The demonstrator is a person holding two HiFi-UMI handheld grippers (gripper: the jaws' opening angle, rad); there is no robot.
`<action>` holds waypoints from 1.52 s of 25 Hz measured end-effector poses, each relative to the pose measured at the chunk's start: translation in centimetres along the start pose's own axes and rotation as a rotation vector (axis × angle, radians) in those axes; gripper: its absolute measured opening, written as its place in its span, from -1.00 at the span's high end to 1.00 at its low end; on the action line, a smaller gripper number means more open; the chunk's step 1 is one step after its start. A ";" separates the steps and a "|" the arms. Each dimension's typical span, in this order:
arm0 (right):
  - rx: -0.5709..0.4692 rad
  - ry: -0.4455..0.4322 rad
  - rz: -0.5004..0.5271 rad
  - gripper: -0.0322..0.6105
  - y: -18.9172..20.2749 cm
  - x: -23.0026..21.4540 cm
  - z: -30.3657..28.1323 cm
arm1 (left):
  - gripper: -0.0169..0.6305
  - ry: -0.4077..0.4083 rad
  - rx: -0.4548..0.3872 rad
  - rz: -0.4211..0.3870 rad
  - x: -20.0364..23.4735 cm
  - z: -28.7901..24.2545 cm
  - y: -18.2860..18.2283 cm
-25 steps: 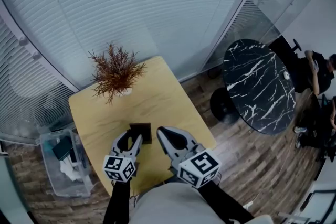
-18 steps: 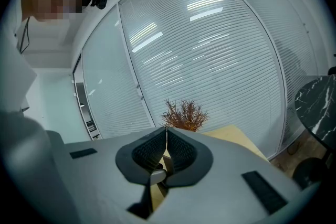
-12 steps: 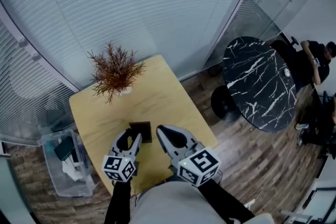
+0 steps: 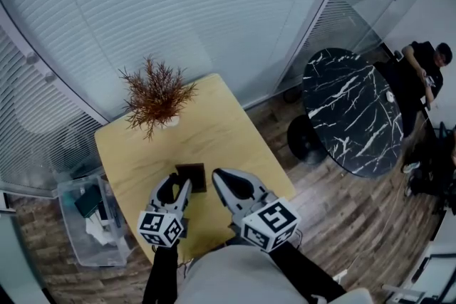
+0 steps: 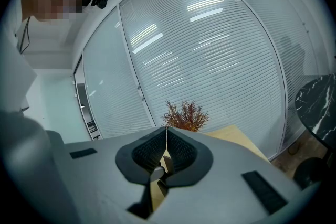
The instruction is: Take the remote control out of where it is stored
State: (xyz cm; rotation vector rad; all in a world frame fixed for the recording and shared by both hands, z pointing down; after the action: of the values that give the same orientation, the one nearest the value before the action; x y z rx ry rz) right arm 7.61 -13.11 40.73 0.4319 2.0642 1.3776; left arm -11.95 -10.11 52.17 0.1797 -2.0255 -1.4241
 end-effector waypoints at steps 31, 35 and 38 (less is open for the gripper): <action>-0.018 -0.008 0.004 0.89 0.0 0.4 0.9 | 0.37 0.013 -0.080 -0.003 -1.0 1.5 -2.0; -0.019 -0.007 0.006 0.89 0.0 0.5 1.1 | 0.37 0.014 -0.087 -0.006 -1.3 1.6 -2.2; -0.019 -0.007 0.007 0.89 0.0 0.5 1.0 | 0.37 0.015 -0.092 -0.006 -1.2 1.7 -2.4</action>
State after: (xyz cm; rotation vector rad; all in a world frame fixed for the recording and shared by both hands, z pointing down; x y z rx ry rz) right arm 7.84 -12.12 40.28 0.4355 2.0438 1.3966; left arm -12.57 -9.15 49.23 0.1565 -1.9441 -1.5112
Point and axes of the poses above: the fingertips, and each gripper's own axes: z backward along the fingers, x to its left, y out of its underside, the point moved 9 cm from there along z, backward along the fingers, and after that the axes turned 10 degrees about y, right-handed, at the moved point
